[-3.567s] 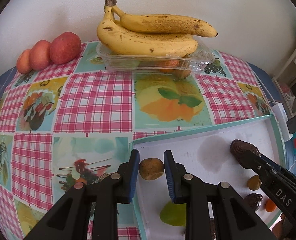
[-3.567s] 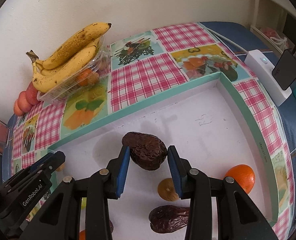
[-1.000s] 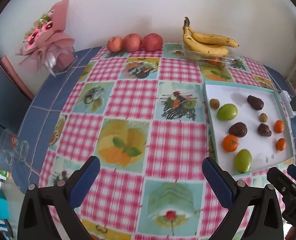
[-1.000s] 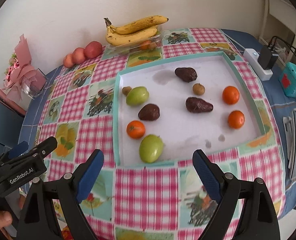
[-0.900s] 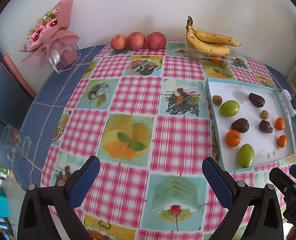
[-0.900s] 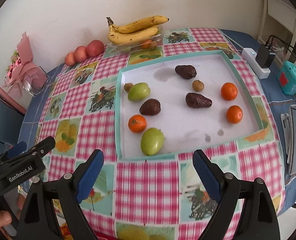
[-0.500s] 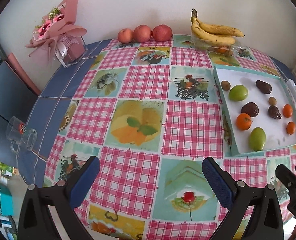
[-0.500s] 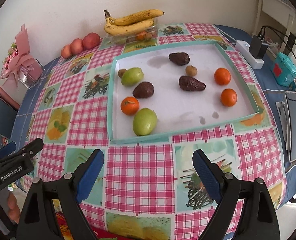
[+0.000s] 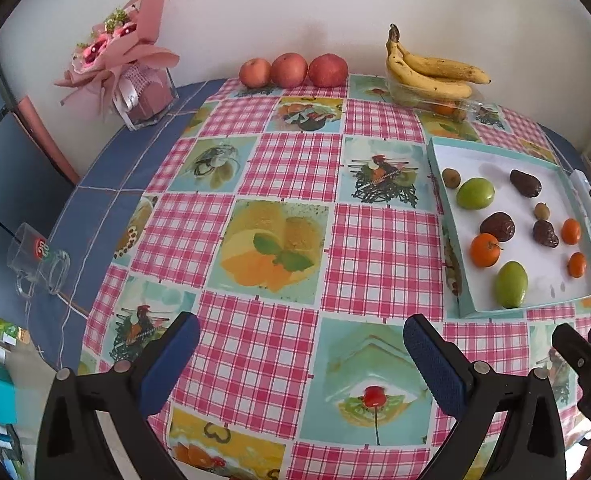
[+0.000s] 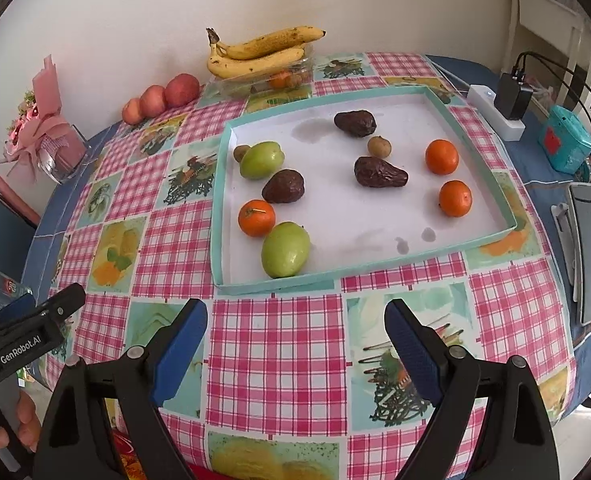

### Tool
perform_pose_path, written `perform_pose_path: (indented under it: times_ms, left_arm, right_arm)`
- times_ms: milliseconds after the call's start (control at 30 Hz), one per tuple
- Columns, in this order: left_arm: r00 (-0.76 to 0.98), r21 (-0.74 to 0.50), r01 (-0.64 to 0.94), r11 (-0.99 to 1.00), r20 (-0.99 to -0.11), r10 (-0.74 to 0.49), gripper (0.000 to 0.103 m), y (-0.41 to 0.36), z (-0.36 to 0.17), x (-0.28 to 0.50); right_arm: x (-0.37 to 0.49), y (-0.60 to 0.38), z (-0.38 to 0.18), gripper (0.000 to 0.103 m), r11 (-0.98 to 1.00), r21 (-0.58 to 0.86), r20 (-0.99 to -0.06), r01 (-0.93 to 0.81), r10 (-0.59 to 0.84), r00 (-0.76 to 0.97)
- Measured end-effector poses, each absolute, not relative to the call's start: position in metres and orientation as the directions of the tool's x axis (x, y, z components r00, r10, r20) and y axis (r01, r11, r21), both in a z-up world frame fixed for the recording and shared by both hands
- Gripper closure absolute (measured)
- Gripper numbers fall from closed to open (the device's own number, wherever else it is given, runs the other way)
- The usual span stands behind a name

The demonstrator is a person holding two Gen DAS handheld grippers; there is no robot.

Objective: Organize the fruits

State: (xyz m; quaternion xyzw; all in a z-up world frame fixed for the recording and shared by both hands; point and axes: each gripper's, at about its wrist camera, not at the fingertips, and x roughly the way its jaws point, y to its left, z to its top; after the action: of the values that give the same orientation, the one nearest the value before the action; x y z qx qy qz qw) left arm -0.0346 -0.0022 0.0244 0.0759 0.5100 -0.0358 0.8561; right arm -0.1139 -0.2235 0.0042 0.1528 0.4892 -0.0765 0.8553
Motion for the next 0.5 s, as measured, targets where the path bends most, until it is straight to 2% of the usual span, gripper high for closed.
perform_pose_path:
  times_ms: [500]
  left_arm:
    - [0.449, 0.076, 0.157, 0.985, -0.894, -0.003, 0.000, -0.0035, 0.0177, -0.0327]
  right_arm:
    - [-0.1148, -0.2281, 0.0032, 0.012, 0.934, 0.175, -0.856, 0.312, -0.013, 0.516]
